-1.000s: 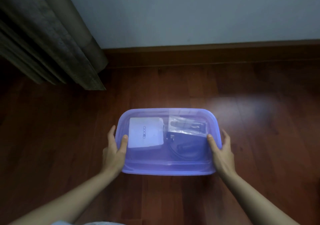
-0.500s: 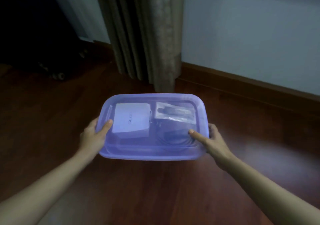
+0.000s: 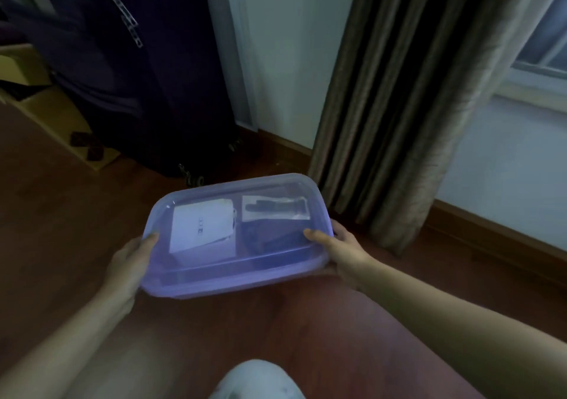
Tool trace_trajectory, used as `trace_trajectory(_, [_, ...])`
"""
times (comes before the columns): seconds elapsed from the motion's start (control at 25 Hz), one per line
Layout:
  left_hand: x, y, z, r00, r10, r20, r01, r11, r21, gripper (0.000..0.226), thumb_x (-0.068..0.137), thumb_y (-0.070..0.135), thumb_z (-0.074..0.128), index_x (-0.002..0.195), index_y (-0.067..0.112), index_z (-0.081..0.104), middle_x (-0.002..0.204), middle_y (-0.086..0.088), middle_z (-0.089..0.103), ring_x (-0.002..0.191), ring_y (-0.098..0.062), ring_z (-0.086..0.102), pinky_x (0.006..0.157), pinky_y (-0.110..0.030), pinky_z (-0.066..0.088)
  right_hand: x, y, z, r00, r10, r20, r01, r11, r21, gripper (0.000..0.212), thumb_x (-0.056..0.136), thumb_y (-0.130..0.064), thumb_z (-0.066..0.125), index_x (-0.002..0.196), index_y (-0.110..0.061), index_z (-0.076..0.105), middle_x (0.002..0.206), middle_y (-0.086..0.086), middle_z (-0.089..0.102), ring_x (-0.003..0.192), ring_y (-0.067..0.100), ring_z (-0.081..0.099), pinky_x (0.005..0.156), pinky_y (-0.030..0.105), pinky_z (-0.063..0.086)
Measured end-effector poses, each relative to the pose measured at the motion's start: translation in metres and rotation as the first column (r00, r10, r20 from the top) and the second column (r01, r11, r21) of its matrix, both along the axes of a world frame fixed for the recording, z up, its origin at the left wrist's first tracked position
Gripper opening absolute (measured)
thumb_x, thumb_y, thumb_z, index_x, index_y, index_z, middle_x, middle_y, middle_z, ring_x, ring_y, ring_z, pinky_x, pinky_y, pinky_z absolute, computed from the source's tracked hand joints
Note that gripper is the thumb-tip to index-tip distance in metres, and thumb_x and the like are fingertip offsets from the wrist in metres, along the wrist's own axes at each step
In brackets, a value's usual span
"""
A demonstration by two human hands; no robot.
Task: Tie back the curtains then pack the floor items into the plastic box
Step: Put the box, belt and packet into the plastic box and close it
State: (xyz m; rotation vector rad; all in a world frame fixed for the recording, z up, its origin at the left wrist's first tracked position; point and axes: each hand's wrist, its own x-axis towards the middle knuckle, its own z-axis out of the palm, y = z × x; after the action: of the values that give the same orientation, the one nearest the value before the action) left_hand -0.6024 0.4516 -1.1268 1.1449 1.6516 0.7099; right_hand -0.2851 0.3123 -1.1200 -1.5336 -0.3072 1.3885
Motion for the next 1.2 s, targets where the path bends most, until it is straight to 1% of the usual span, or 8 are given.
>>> trace_trajectory(0.2, [0.011,0.036,-0.016,0.900,0.247,0.359,-0.194,0.965,-0.177,0.058,0.091,0.056,0.043,0.126,0.012,0.055,0.125,-0.013,0.061,0.119,-0.031,0.055,0.101,-0.050,0.042,0.003,0.040,-0.013,0.993,-0.120,0.008,0.120,0.992,-0.033,0.052,0.079,-0.028,0.074,0.125,-0.027,0.049,0.104,0.000,0.062,0.086,0.022,0.067,0.061,0.043,0.060])
trace_trajectory(0.4, [0.070,0.027,-0.054,0.815,0.368,0.448,-0.181,0.896,-0.406,0.072,0.081,0.070,0.045,0.139,0.029,0.037,0.126,-0.009,0.044,0.109,-0.034,0.053,0.094,-0.054,0.042,0.000,0.088,-0.066,0.981,-0.190,0.036,0.192,0.978,-0.076,0.065,0.075,-0.033,0.076,0.133,-0.030,0.045,0.124,0.000,0.056,0.101,0.024,0.062,0.068,0.043,0.060])
trace_trajectory(0.52, [0.107,0.045,-0.077,0.851,0.311,0.424,-0.104,0.890,-0.444,0.060,0.084,0.042,0.063,0.135,0.021,0.041,0.127,-0.013,0.049,0.101,-0.034,0.059,0.083,-0.046,0.050,-0.004,0.116,-0.097,0.977,-0.211,0.018,0.212,0.973,-0.095,0.065,0.076,-0.033,0.075,0.132,-0.031,0.044,0.126,-0.001,0.054,0.103,0.023,0.061,0.060,0.036,0.060])
trace_trajectory(0.72, [0.138,0.079,-0.110,0.838,0.290,0.462,-0.107,0.918,-0.381,0.045,0.086,0.008,0.061,0.130,0.011,0.049,0.110,-0.009,0.062,0.093,-0.020,0.061,0.069,-0.027,0.051,-0.005,0.146,-0.133,0.949,-0.314,-0.025,0.309,0.943,-0.126,0.059,0.078,-0.026,0.074,0.126,-0.025,0.041,0.124,0.002,0.050,0.105,0.024,0.058,0.059,0.035,0.057])
trace_trajectory(0.88, [0.162,0.093,-0.112,0.848,0.230,0.478,-0.047,0.930,-0.364,0.023,0.088,0.012,0.055,0.111,0.015,0.059,0.099,-0.004,0.060,0.102,-0.021,0.055,0.087,-0.029,0.044,-0.005,0.164,-0.153,0.909,-0.410,-0.072,0.400,0.908,-0.124,0.066,0.075,-0.036,0.075,0.129,-0.025,0.038,0.121,0.001,0.048,0.107,0.025,0.055,0.072,0.041,0.057])
trace_trajectory(1.0, [0.180,0.105,-0.107,0.851,0.160,0.501,0.037,0.932,-0.361,0.015,0.089,0.012,0.052,0.100,0.018,0.060,0.104,-0.002,0.060,0.097,-0.016,0.057,0.091,-0.032,0.042,-0.010,0.170,-0.162,0.909,-0.417,0.018,0.415,0.897,-0.150,0.096,0.051,-0.054,0.080,0.136,-0.032,0.040,0.136,0.006,0.047,0.116,0.030,0.053,0.092,0.050,0.051])
trace_trajectory(1.12, [0.191,0.121,-0.104,0.854,0.111,0.508,0.096,0.927,-0.363,0.014,0.091,0.008,0.047,0.093,0.018,0.056,0.109,0.000,0.057,0.112,-0.017,0.053,0.098,-0.033,0.041,-0.006,0.174,-0.166,0.902,-0.433,-0.013,0.429,0.898,-0.095,0.104,0.038,-0.047,0.082,0.135,-0.032,0.046,0.135,0.002,0.053,0.117,0.025,0.055,0.099,0.047,0.047])
trace_trajectory(1.2, [0.196,0.129,-0.103,0.865,0.060,0.499,0.150,0.917,-0.370,0.013,0.092,0.009,0.045,0.095,0.018,0.054,0.122,-0.001,0.050,0.121,-0.018,0.046,0.104,-0.036,0.036,0.001,0.177,-0.171,0.901,-0.433,0.005,0.433,0.898,-0.077,0.091,0.049,-0.039,0.084,0.133,-0.029,0.049,0.133,0.001,0.054,0.117,0.024,0.055,0.100,0.046,0.047])
